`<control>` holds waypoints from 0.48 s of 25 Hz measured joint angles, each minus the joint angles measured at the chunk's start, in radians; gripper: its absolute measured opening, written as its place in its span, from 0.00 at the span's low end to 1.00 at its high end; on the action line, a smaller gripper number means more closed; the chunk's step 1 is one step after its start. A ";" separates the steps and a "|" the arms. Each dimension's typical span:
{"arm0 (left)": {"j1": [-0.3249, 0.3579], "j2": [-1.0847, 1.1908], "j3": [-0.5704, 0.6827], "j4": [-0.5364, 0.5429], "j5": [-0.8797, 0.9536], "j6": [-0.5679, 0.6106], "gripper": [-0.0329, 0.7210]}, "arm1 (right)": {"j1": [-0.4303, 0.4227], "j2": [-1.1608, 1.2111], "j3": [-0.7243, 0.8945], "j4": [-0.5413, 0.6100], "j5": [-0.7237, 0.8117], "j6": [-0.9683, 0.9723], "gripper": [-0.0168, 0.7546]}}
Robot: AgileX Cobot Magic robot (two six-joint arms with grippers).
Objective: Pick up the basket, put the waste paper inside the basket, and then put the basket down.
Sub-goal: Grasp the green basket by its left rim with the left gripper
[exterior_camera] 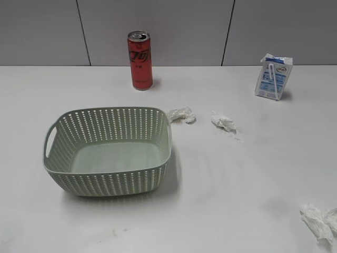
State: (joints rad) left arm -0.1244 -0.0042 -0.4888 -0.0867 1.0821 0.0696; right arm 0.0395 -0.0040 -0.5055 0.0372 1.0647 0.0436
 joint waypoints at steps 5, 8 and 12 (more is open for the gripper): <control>0.000 0.000 0.000 0.000 0.000 -0.001 0.82 | 0.000 0.000 0.000 0.000 0.000 0.000 0.74; 0.000 0.000 0.000 0.000 0.000 -0.001 0.82 | 0.000 0.000 0.000 0.000 0.000 0.000 0.74; 0.000 0.000 0.000 0.000 0.000 -0.002 0.81 | 0.000 0.000 0.000 0.000 -0.002 0.000 0.74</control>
State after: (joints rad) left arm -0.1244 -0.0042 -0.4888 -0.0867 1.0821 0.0679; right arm 0.0395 -0.0040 -0.5055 0.0372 1.0629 0.0436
